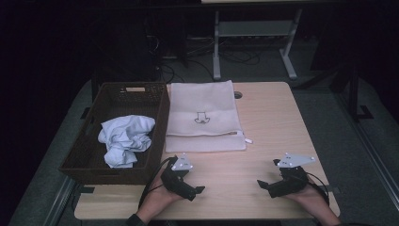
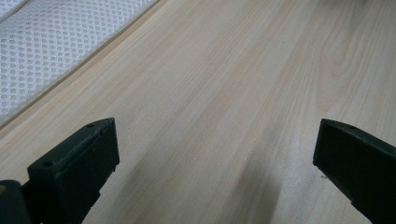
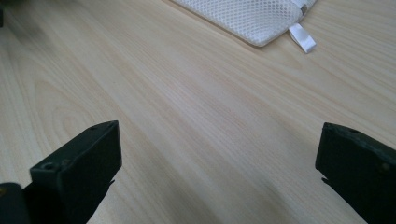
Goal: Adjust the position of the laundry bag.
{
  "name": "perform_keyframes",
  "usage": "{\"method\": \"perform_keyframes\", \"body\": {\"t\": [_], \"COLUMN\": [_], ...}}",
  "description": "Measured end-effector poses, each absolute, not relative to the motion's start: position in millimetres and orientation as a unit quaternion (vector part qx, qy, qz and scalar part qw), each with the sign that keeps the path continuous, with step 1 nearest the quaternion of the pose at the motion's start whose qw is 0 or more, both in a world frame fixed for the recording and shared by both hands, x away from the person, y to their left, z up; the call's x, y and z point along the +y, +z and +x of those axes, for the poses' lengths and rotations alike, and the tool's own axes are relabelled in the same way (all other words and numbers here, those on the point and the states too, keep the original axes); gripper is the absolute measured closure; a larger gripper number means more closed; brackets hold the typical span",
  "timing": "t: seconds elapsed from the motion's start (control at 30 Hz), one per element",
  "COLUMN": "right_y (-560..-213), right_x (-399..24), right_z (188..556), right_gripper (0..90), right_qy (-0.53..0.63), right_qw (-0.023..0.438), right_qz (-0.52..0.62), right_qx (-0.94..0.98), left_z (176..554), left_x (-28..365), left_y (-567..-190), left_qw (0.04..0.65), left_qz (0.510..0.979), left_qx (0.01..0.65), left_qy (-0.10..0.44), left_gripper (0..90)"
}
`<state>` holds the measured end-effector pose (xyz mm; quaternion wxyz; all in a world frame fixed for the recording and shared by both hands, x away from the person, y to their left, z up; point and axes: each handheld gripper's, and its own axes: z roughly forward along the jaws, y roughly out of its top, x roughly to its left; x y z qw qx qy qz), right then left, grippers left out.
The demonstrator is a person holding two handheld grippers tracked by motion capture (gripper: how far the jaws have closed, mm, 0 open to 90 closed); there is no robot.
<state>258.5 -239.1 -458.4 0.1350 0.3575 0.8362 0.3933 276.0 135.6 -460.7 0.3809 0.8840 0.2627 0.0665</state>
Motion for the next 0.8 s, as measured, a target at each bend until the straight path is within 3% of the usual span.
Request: {"method": "perform_keyframes", "body": {"t": [0.8], "right_y": [-457.7], "right_x": [-236.8], "right_z": [258.0], "right_gripper": [0.0], "right_qy": [0.399], "right_qw": [0.13], "right_qz": [0.35], "right_qx": [0.837], "left_z": [287.6], "left_x": [127.0], "left_y": [-451.1], "left_qw": [0.376], "left_qz": [0.882], "left_qx": [0.273], "left_qy": [0.073], "left_gripper": [0.0]}}
